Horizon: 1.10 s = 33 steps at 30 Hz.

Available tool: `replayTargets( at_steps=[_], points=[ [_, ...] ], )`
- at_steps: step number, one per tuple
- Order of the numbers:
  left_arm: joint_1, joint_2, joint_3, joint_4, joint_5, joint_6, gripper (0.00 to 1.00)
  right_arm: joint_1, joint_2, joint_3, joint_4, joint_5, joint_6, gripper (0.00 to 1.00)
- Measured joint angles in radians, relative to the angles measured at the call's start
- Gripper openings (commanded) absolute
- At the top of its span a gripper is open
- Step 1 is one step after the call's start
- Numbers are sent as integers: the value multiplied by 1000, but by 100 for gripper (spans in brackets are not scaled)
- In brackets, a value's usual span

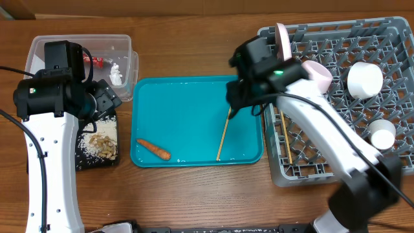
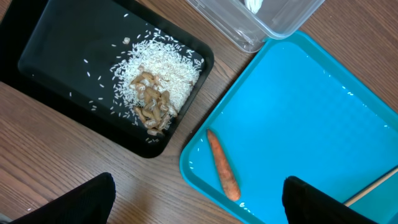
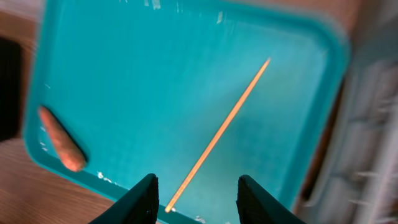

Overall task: Sort waste into correct bins and load items into the dishwasher
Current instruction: 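Place the chopsticks along the left side of the dish rack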

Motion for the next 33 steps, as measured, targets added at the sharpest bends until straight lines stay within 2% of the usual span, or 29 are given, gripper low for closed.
replayTargets(
  at_steps=[6,10,20,33],
  points=[
    [0,0,0,0,0,0,88,43,237,-21,-21,-32,79,43],
    [0,0,0,0,0,0,88,77,322,-21,-37,-43,101,41],
    [0,0,0,0,0,0,88,83,358,-21,-51,-39,145,35],
    [0,0,0,-3,0,0,88,84,365,-21,-67,10,205,33]
  ],
)
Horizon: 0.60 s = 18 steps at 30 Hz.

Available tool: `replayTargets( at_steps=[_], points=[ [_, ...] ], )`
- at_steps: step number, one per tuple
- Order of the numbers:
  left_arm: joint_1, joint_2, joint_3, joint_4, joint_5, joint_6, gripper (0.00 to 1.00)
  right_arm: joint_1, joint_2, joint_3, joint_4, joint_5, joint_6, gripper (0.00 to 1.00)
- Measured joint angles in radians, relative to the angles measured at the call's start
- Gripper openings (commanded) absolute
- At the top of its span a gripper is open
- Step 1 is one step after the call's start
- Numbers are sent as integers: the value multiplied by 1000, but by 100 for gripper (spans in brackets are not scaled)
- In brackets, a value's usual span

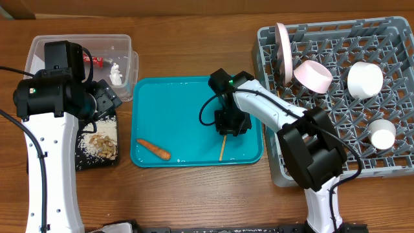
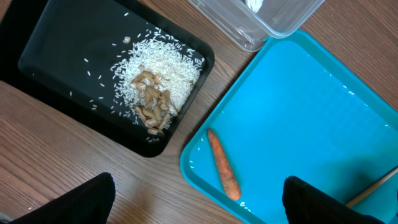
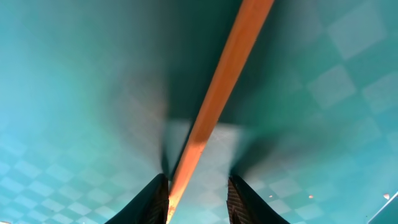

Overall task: Sort waste into correct bins and load items into the dishwasher
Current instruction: 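Place the chopsticks along the left side of the dish rack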

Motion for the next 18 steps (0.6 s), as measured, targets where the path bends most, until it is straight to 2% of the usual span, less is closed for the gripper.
replayTargets(
  at_steps=[1,4,13,15,18],
  points=[
    [0,0,0,-1,0,0,88,0,0,0,-1,2,3,33],
    [0,0,0,-4,0,0,88,0,0,0,-2,4,8,24],
    [0,0,0,-5,0,0,88,1,-6,-31,11,27,34,13],
    [0,0,0,-5,0,0,88,1,-23,-59,27,29,37,4],
    [0,0,0,-5,0,0,88,0,-27,-61,24,29,35,4]
  ],
)
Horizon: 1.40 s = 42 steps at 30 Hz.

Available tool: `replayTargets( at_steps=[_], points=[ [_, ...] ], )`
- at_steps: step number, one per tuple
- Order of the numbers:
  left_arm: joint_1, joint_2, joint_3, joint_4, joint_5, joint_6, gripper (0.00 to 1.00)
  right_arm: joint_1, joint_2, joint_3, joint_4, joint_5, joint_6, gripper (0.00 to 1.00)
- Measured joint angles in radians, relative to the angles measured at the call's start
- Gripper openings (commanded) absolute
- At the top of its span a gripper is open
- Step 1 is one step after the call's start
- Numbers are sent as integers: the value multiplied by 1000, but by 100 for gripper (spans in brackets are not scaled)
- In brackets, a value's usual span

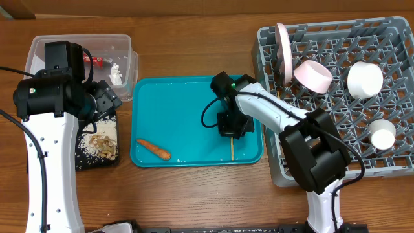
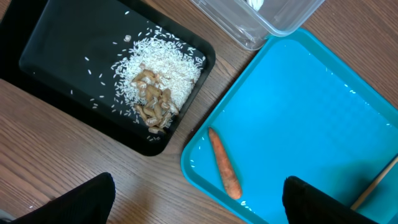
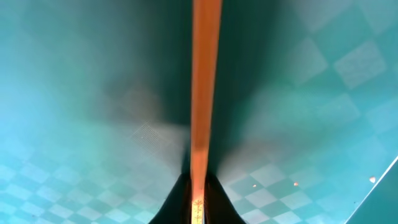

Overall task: Sort waste into correct bins and load items into the dishwasher
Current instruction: 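Place the chopsticks along the left side of the dish rack, then grasp the carrot with the left gripper and lift it off the teal tray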

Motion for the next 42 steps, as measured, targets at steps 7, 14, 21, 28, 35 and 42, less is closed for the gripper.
replayTargets(
  at_steps=[7,14,21,28,35,42],
  points=[
    [0,0,0,0,0,0,88,-42,-5,61,-139,1,-74,4],
    [0,0,0,1,0,0,88,-176,-306,127,-217,80,-267,4],
    [0,0,0,1,0,0,88,-283,-346,53,-277,132,-357,4],
    [0,0,0,4,0,0,88,-293,-341,-81,-228,135,-371,22],
    [0,0,0,4,36,0,88,-294,-362,8,-235,135,-365,32],
    [-52,-1,-67,26,92,-36,89,-446,-592,101,-171,106,-309,50]
  ],
)
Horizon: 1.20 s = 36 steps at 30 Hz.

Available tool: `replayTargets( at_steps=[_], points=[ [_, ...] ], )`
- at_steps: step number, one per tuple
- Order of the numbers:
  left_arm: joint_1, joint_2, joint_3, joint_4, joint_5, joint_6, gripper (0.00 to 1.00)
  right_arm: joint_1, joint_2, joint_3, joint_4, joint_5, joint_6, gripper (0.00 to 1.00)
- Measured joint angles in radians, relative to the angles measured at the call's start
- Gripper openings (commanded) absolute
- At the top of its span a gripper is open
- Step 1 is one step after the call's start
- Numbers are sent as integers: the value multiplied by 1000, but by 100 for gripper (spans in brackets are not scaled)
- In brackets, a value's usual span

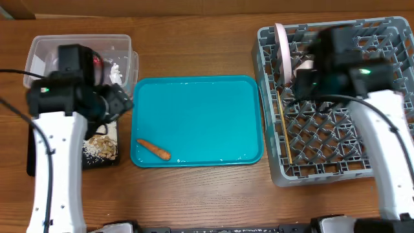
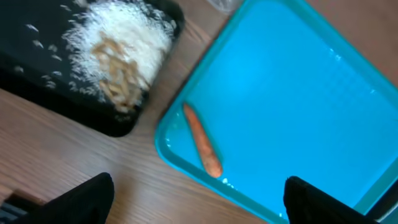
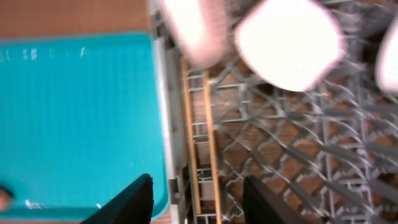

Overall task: Sort waste into correct bins and load items into the dishwasher
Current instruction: 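Grasp the carrot with the left gripper and lift it off the teal tray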

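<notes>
An orange carrot (image 1: 153, 149) lies at the front left of the teal tray (image 1: 200, 97); the left wrist view shows the carrot (image 2: 202, 140) just ahead of my open, empty left gripper (image 2: 199, 205). Two wooden chopsticks (image 3: 199, 124) lie side by side along the left edge of the grey dishwasher rack (image 1: 304, 155). Directly above them hangs my right gripper (image 3: 198, 202), open and holding nothing. A pink plate (image 1: 282, 45) and a pink bowl (image 3: 289, 43) stand in the rack.
A black tray (image 2: 93, 56) with rice and brown scraps sits left of the teal tray. A clear plastic bin (image 1: 123, 55) with bits of waste stands behind it. My right arm covers much of the rack in the overhead view.
The chopstick that my right gripper was shut on in the teal tray now lies in the rack beside the other one, and that gripper is open above it. My left wrist has shifted toward the carrot.
My right gripper hung open over a chopstick in the teal tray. It was then down around the stick, and then shut on it. Now the stick is in the rack and the tray holds only the carrot. My left arm stayed still until its last shift.
</notes>
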Motion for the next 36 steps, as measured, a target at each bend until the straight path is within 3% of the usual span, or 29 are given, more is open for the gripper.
replayTargets(
  at_steps=[7,15,24,29,36],
  points=[
    [-168,2,-254,179,48,-107,89,-213,-4,0,-5,-112,15,53],
    [-257,9,-544,386,69,-286,90,-232,-4,0,-8,-138,19,57],
    [-257,9,-760,673,70,-348,88,-232,-4,0,-12,-140,19,57],
    [-257,9,-812,724,69,-372,80,-232,-4,0,-14,-140,19,57],
    [-257,9,-832,737,69,-388,52,-232,-4,0,-20,-141,19,57]
  ],
)
